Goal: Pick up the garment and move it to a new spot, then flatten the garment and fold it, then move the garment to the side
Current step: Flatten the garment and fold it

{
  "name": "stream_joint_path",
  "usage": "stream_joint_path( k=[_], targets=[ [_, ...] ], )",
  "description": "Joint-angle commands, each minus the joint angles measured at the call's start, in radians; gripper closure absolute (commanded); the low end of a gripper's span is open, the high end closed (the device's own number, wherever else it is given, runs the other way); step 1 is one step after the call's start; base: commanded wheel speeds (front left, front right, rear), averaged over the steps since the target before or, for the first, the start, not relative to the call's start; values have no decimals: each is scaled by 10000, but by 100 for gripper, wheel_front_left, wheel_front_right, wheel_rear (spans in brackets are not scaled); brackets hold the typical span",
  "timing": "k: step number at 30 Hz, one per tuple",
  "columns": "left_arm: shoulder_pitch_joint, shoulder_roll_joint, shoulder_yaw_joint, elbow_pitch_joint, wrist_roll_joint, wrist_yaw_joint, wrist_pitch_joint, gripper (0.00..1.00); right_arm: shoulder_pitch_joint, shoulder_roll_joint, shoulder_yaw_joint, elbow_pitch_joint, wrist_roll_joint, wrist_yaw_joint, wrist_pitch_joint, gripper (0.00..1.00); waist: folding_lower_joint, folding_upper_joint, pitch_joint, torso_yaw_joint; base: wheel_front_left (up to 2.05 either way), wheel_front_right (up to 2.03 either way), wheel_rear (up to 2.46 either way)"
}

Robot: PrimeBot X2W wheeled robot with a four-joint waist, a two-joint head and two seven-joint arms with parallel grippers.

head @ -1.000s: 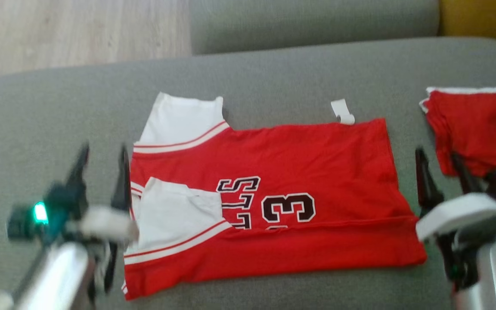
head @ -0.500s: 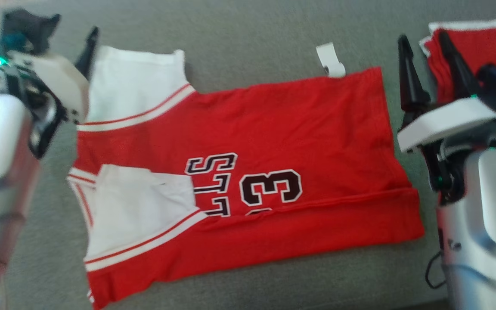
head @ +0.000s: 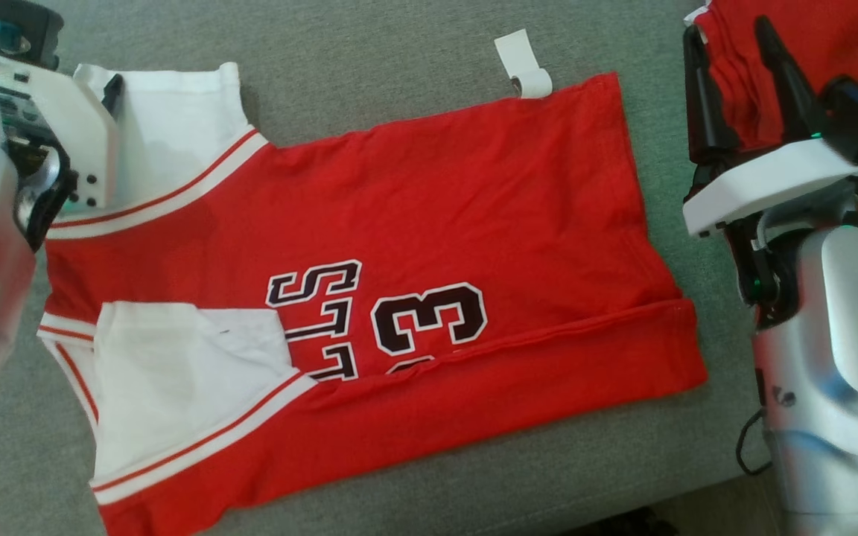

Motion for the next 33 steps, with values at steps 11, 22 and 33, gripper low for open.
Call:
stream_joint_path(
  k=[11, 22, 33],
  targets=[
    [-314, 560, -614, -478, -1581, 19, 580, 100, -201, -215, 248, -44, 111, -7, 167, 0, 0, 0, -200, 221, 0, 0, 0],
    [51, -27, -630, -1284, -1055, 426, -2977, 100, -68, -1527, 1171, 1372, 1365, -7, 1350, 0, 0, 0, -1164, 1565, 0, 0, 0],
    [1551, 47, -1232, -3973, -734, 850, -3471, 100, -498, -2681, 1337, 3598, 1803, -7, 1937, 0, 0, 0, -1377, 2728, 0, 0, 0]
  ],
)
